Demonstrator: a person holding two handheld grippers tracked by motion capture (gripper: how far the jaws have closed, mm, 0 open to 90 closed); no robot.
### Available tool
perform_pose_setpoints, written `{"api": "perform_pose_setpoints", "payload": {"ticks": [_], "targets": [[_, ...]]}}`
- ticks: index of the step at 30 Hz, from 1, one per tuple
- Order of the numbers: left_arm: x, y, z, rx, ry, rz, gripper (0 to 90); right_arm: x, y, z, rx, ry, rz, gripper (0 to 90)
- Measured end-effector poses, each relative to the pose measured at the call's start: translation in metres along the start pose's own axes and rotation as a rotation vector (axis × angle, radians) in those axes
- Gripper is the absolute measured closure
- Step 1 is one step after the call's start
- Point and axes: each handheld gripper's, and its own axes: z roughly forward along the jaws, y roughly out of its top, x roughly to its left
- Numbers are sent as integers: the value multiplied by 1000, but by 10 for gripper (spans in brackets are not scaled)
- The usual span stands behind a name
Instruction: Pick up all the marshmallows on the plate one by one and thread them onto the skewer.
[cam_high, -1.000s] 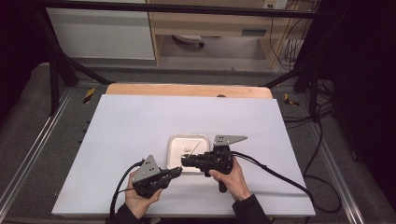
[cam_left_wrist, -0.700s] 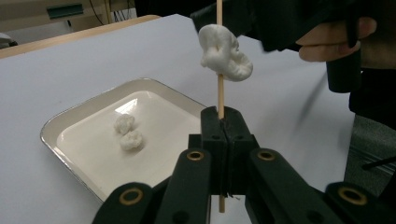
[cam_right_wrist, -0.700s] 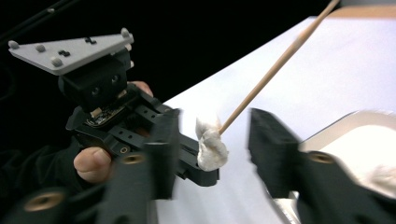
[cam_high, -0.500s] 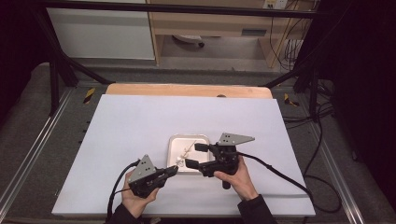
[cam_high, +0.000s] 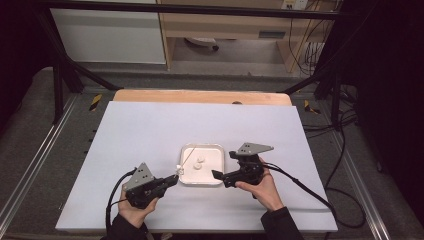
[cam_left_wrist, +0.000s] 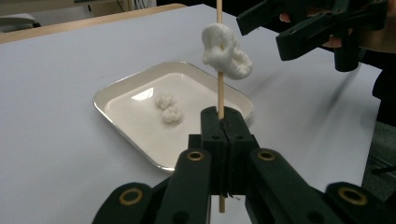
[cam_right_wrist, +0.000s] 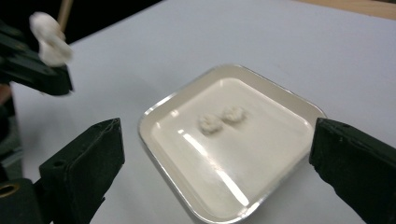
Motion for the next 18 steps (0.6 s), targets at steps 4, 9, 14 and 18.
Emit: {"api": "perform_pose_setpoints", "payload": {"ticks": [4, 9, 14, 18], "targets": [[5, -2, -4, 7, 9, -14, 886, -2, -3, 8, 29, -38, -16, 30], [11, -5, -5, 13, 20, -30, 886, -5, 0, 19, 60, -82, -40, 36], [15, -6, -6, 15, 23, -37, 886, -5, 8, 35, 70, -84, -41, 52], [16, -7, -6, 15, 25, -44, 886, -9, 14, 52, 73, -102, -18, 94]]}}
